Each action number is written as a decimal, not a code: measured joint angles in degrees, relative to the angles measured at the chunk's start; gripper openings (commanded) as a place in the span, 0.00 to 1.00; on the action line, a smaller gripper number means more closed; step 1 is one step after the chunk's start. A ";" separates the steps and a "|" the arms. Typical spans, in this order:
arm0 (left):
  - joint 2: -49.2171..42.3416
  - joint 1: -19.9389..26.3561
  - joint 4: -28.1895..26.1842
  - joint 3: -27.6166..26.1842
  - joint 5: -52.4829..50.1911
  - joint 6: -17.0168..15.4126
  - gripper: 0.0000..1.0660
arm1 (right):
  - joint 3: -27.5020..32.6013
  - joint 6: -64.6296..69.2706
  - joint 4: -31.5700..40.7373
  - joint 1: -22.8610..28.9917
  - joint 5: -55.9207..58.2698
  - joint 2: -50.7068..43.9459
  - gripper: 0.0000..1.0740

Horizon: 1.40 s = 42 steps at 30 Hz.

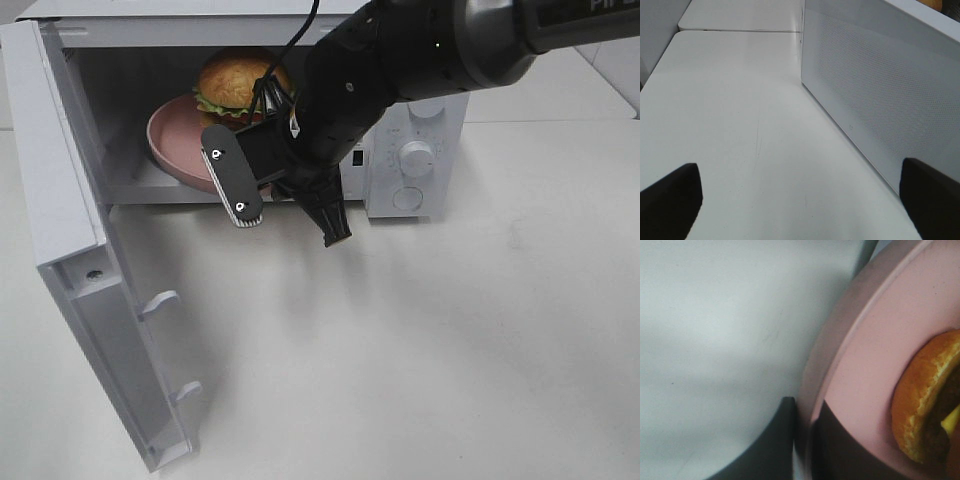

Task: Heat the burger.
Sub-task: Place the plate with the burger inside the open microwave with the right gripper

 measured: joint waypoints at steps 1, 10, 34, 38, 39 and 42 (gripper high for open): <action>0.00 0.00 0.00 0.00 0.00 0.00 0.94 | -0.92 0.11 -0.06 0.00 0.34 0.57 0.00; 0.00 0.00 0.00 0.00 0.00 0.00 0.94 | -9.17 4.18 -1.55 0.00 3.21 6.07 0.00; 0.00 0.00 0.00 0.00 0.00 0.00 0.94 | -17.30 6.65 -4.41 -1.66 4.01 13.01 0.01; 0.00 0.00 0.00 0.00 0.00 0.00 0.94 | -17.48 6.65 -4.98 -2.06 3.55 13.75 0.05; 0.00 0.00 0.00 0.00 0.00 0.00 0.94 | -17.48 6.65 -4.98 -2.06 3.55 13.75 0.05; 0.00 0.00 0.00 0.00 0.00 0.00 0.94 | -17.65 6.70 -5.33 -2.06 2.12 14.44 0.10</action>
